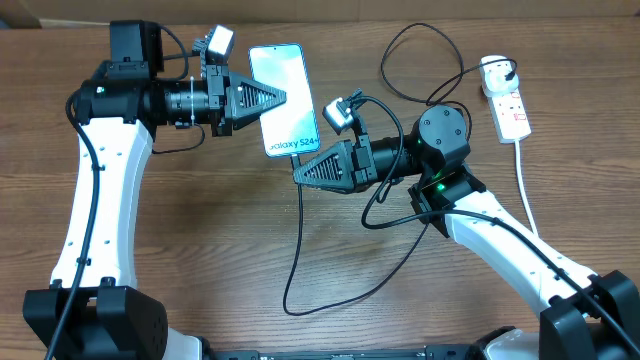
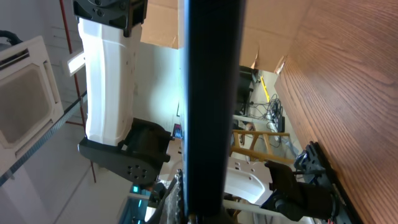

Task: Plug charger to phone and switch on socket
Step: 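Push the connector into the phone's port with the right gripper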

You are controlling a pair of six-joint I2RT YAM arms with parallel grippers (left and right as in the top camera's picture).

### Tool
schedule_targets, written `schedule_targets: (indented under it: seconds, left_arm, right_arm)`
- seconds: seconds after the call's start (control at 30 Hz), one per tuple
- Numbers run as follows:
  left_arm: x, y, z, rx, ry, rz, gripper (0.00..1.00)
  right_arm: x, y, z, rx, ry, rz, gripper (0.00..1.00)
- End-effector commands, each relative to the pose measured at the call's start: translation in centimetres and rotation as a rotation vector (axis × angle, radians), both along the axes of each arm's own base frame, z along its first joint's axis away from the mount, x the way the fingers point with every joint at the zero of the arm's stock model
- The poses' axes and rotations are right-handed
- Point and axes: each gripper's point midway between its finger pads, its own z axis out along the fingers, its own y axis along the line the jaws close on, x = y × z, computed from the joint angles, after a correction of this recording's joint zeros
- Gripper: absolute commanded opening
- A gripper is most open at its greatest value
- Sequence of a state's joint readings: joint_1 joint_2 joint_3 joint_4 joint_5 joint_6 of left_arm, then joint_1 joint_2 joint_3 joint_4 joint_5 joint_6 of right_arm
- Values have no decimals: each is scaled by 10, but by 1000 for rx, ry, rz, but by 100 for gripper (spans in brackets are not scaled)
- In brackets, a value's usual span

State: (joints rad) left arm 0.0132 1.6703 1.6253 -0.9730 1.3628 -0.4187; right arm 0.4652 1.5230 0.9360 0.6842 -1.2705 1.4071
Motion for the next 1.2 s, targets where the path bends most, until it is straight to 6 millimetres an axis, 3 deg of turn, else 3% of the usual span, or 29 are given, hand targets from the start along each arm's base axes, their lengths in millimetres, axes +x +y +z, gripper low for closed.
schedule_targets:
  seconds: [0.0,1.17]
  left_arm:
    - [-14,-6,21,-86,-26,-66,4]
    - [-22,-6,15,-76,-3,-70,4]
  right_arm:
    - [16,-5,18,32,-29,-97,4]
    - [20,-5,19,32,2,-118,4]
